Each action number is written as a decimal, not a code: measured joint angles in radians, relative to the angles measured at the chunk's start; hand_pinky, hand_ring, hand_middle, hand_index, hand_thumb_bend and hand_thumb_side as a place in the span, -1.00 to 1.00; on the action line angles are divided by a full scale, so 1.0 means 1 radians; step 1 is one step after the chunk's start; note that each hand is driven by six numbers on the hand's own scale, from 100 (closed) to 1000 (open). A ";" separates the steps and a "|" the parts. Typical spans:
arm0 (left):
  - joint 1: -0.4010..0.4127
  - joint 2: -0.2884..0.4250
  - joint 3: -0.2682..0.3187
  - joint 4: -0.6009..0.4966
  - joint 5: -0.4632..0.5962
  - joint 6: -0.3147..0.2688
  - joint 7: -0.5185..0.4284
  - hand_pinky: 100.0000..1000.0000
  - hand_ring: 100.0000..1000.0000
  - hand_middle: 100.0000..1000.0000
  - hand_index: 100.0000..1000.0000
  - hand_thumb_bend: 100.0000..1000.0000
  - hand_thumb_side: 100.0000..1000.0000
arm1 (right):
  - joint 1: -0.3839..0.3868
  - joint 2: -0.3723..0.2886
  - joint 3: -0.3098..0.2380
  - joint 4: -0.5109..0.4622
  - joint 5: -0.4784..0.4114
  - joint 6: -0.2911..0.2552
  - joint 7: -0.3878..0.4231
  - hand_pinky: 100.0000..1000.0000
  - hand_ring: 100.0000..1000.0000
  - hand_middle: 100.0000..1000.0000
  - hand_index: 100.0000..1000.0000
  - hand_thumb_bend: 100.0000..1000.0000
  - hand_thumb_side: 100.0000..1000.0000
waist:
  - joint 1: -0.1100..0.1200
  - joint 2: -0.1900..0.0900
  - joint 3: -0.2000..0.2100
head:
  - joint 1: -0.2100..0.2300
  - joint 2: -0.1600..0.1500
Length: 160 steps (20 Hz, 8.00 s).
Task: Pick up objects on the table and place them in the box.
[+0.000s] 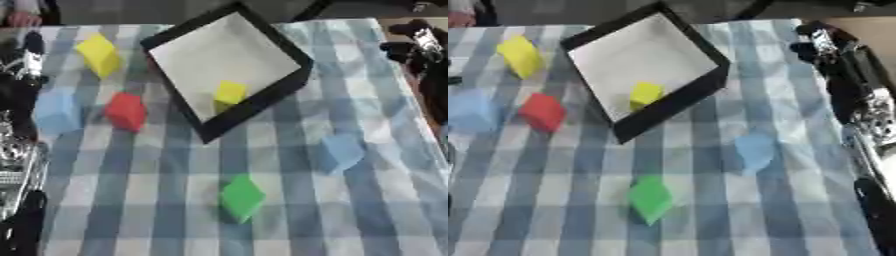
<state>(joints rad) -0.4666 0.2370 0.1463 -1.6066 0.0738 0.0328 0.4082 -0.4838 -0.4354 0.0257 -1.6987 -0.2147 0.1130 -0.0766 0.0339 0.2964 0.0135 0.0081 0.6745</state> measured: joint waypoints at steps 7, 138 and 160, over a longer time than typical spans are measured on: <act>0.000 0.000 0.000 0.000 0.000 0.000 0.000 0.07 0.30 0.24 0.49 0.12 -0.11 | 0.000 0.000 0.000 0.000 0.000 0.000 0.000 0.73 0.50 0.59 0.40 -1.00 0.34 | 0.000 0.000 0.000 | 0.000 0.000; 0.037 0.140 -0.061 0.016 0.018 0.020 -0.045 0.06 0.33 0.26 0.51 0.12 -0.11 | -0.382 -0.388 0.362 -0.069 0.465 -0.142 0.629 0.66 0.25 -0.12 0.04 -0.94 -0.65 | -0.014 0.000 -0.021 | -0.010 0.027; -0.037 0.126 -0.128 -0.003 0.019 0.029 -0.108 0.05 0.32 0.24 0.48 0.12 -0.11 | -0.784 0.142 0.211 0.758 0.942 -0.306 0.470 0.66 0.31 -0.03 0.15 -0.98 -0.71 | -0.019 0.001 0.097 | -0.122 -0.028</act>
<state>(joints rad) -0.5035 0.3630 0.0178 -1.6100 0.0930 0.0620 0.3000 -1.2673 -0.2936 0.2371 -0.9409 0.7273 -0.1929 0.3934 0.0149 0.2977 0.1107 -0.1144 0.6468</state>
